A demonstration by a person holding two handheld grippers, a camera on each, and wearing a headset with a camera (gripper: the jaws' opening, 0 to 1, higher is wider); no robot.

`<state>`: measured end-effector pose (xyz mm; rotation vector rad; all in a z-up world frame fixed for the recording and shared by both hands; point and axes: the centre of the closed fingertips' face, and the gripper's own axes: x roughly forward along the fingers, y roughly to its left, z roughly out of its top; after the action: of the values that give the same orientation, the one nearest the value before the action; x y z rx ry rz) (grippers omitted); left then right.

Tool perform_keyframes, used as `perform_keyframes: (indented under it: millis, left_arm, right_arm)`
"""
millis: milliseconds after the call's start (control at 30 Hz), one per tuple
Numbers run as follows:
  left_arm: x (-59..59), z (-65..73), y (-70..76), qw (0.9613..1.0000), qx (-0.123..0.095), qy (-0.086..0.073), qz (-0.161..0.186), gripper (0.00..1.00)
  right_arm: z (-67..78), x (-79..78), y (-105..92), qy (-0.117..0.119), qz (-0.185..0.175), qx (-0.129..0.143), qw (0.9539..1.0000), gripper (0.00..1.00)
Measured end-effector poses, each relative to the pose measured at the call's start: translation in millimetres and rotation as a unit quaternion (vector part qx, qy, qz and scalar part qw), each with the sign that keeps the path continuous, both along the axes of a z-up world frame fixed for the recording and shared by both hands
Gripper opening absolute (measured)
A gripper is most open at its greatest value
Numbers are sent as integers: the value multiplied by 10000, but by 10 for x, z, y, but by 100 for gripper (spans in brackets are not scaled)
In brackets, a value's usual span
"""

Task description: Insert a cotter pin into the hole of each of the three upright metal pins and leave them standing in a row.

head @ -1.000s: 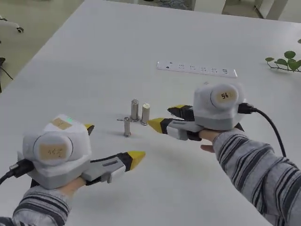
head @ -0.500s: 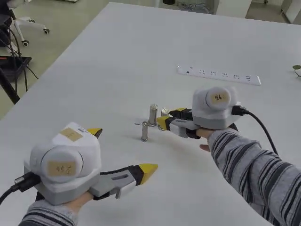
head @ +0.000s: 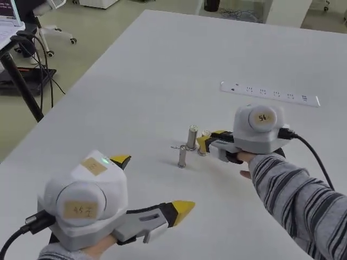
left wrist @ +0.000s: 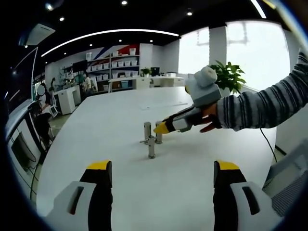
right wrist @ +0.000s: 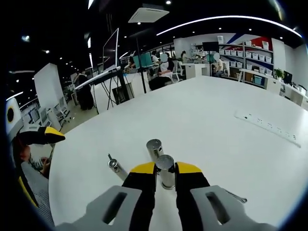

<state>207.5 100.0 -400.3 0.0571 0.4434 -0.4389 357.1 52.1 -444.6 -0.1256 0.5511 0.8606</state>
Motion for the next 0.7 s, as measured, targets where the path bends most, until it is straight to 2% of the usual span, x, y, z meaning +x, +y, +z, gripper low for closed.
perform_keyframes:
  millis: [167, 233, 333, 700]
  left_arm:
    - [-39, -29, -58, 10000, 18, 42, -54, 85]
    - [-47, -19, -67, 10000, 3, 29, -74, 85]
    - [-50, -11, -61, 10000, 24, 16, -81, 85]
    - [-96, 2, -50, 10000, 25, 8, -70, 85]
  right_arm:
    - [30, -18, -23, -176, -33, -233, 9996, 8]
    - [33, -33, -54, -67, -140, -209, 9997, 8]
    - [11, -84, -105, -129, -136, -305, 9994, 8]
    - [-9, -439, -343, -207, 29, -485, 9986, 8]
